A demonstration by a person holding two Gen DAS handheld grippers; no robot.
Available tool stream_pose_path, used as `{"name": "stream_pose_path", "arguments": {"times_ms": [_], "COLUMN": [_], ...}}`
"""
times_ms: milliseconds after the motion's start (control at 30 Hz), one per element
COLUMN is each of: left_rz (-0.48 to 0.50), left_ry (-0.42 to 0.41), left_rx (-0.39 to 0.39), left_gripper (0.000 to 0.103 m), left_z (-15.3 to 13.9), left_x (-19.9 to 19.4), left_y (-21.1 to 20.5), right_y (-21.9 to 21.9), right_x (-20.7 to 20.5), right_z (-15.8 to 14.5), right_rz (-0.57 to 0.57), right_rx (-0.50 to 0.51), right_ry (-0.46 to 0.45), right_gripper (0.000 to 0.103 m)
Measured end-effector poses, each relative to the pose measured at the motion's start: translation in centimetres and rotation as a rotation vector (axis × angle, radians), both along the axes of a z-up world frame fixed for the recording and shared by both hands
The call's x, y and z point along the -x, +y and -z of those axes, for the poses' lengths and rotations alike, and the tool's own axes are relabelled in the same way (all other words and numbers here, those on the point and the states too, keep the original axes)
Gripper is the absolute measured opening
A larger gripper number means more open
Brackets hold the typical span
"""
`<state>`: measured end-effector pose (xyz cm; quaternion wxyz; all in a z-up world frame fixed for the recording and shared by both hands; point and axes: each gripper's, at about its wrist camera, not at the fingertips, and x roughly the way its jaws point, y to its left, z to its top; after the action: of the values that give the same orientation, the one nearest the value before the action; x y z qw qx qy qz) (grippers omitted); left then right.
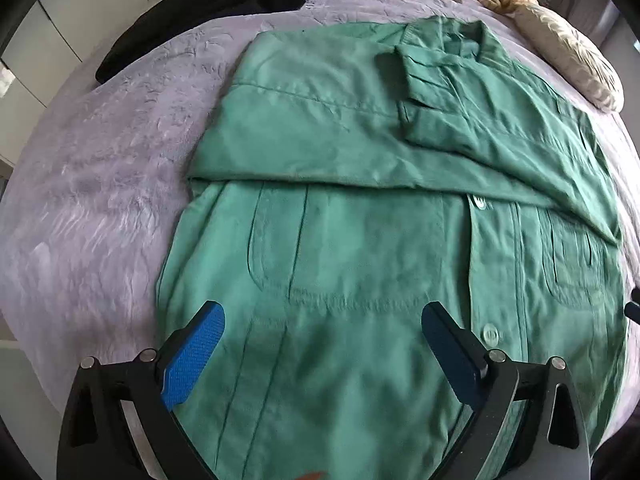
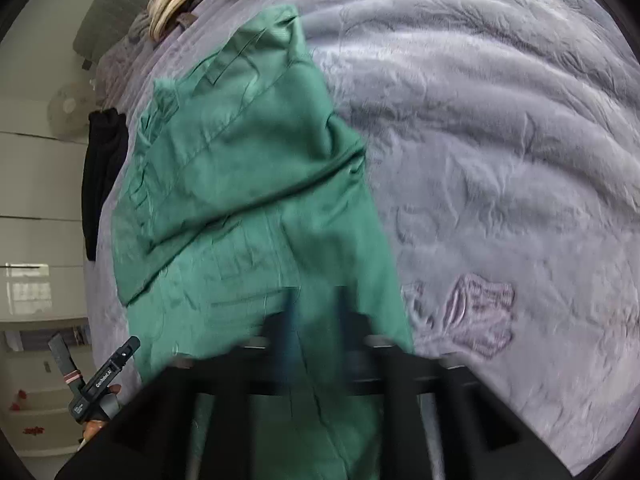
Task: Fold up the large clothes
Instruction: 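Open the right tool and lift both tools off the jacket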
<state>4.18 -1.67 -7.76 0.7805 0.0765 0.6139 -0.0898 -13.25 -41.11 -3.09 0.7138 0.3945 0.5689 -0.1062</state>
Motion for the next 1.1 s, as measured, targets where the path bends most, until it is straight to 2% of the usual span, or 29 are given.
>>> {"name": "stream_pose_path", "arguments": {"times_ms": [33, 233, 367, 433, 500, 533, 733, 1100], "left_rz": [0.0, 0.008, 0.031, 0.044, 0.054, 0.057, 0.088, 0.093], "left_ry": [0.005, 0.029, 0.035, 0.037, 0.034, 0.031, 0.063, 0.094], "left_rx": [-0.001, -0.005, 0.002, 0.001, -0.011, -0.015, -0.022, -0.007], "left_gripper": [0.099, 0.102, 0.102, 0.102, 0.102, 0.102, 0.102, 0.102], "left_z": [-0.1, -0.6, -0.9, -0.9, -1.0, -1.0, -0.8, -1.2], "left_x": [0.7, 3.5, 5.4, 6.1, 6.9, 7.2, 9.4, 11.7], "left_y": [0.0, 0.9, 1.6, 2.1, 2.9, 3.3, 5.7, 9.2], "right_y": [0.3, 2.1, 3.7, 4.7, 6.0, 7.2, 12.3, 14.8], "right_x": [0.1, 1.3, 2.7, 3.4, 4.1, 4.5, 7.0, 9.9], "right_z": [-0.2, -1.0, -1.2, -1.3, -1.3, -1.3, -1.3, -1.5], "right_rz": [-0.003, -0.027, -0.018, -0.015, -0.012, -0.029, -0.116, -0.023], "right_rx": [0.003, -0.002, 0.002, 0.014, 0.016, 0.004, -0.066, -0.118], "right_ry": [-0.002, -0.012, -0.028, -0.027, -0.032, -0.04, -0.003, 0.057], "right_gripper": [0.061, 0.066, 0.083, 0.083, 0.089, 0.102, 0.103, 0.103]}}
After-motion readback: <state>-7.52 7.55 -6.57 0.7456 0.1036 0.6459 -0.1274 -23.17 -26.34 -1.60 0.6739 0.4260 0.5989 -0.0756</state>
